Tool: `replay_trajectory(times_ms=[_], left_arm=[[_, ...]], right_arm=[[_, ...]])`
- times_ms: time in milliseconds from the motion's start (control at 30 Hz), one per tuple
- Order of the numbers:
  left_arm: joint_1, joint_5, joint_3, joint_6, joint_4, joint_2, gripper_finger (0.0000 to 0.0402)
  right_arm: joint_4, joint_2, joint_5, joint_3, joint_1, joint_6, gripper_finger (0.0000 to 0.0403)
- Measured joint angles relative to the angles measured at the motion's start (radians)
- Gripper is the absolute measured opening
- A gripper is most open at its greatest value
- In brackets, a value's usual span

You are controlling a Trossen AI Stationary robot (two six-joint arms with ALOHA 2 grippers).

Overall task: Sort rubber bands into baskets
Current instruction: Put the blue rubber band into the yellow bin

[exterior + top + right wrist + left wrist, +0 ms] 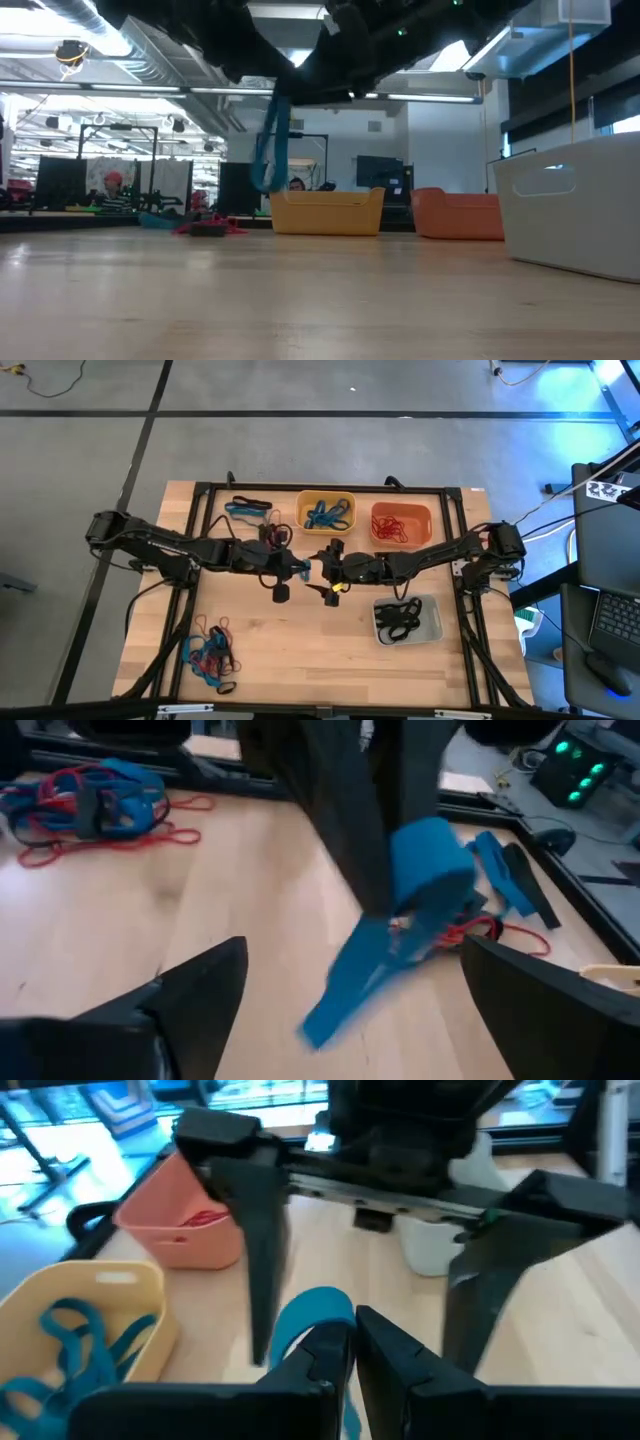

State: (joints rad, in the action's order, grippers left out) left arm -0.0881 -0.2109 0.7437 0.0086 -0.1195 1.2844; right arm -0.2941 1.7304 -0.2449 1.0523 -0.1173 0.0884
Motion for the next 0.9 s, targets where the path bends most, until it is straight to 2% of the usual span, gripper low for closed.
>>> replay_trajectory(times_ms=[167, 433, 567, 833, 900], left_arm=[[-0.006, 0.126, 0.000, 0.023, -0.043, 0.001, 0.0021], [-0.022, 0.136, 0.000, 0.054, -0.085, 0.001, 0.0021], [-0.022, 0.135, 0.000, 0.054, -0.086, 0.001, 0.0021], [-0.022, 0.135, 0.000, 0.047, -0.100, 0.001, 0.0021], [-0.022, 0.135, 0.000, 0.046, -0.102, 0.001, 0.0021]], right_arm=[[-0.055, 0.010, -0.014, 0.001, 0.000, 0.030, 0.0344], [-0.061, 0.013, 0.054, 0.001, 0.000, 0.055, 0.0274], [-0.057, 0.016, 0.054, 0.001, 0.000, 0.059, 0.0206], [-0.042, 0.016, 0.057, 0.001, 0.000, 0.077, 0.0039], [-0.041, 0.016, 0.076, 0.001, 0.000, 0.082, 0.0012]])
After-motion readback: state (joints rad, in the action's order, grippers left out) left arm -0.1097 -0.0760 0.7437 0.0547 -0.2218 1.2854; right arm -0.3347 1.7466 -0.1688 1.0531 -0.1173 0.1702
